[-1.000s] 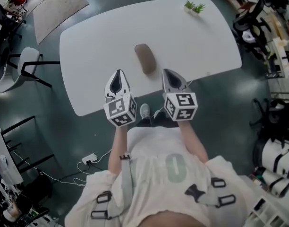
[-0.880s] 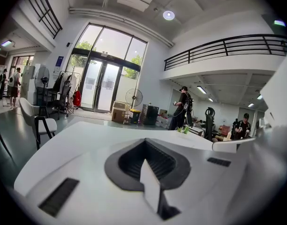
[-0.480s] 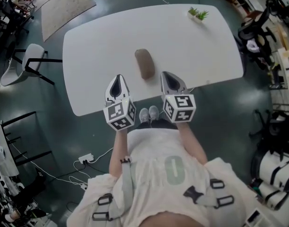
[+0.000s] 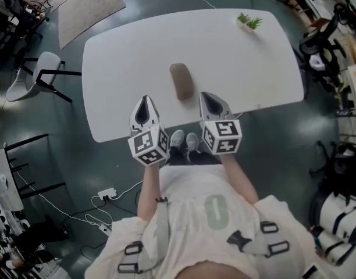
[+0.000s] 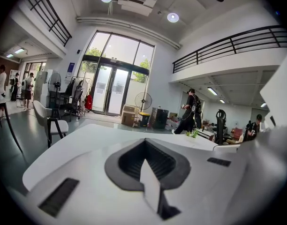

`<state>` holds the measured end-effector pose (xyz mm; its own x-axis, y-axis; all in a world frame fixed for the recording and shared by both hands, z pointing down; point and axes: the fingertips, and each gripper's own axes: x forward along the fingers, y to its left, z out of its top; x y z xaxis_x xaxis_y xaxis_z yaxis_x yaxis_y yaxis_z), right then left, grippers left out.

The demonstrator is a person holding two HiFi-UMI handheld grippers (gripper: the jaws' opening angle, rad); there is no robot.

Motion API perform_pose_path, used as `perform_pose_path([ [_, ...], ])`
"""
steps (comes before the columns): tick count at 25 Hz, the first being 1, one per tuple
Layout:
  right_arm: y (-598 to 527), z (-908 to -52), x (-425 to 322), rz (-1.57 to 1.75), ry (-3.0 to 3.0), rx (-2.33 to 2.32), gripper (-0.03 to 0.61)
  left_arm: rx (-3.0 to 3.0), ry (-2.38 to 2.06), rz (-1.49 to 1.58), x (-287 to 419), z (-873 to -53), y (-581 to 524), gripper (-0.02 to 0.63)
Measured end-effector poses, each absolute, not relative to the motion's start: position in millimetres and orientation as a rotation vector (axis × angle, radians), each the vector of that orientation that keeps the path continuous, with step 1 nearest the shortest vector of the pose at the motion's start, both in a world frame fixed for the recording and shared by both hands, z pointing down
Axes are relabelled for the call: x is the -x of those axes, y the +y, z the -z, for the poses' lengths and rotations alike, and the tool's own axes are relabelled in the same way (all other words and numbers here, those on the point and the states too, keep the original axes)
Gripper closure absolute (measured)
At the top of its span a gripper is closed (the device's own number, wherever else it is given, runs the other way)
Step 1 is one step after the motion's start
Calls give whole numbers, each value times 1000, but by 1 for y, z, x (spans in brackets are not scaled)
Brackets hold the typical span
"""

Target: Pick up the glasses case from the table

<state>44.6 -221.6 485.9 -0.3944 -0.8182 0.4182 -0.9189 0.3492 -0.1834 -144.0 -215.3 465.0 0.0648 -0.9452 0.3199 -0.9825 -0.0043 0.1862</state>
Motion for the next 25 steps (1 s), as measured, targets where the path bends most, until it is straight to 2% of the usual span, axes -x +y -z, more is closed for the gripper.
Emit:
perform_pose_path([
  [25, -260, -475, -36, -638, -2390, -1583, 578, -2153, -1899, -189, 140, -439, -265, 609],
])
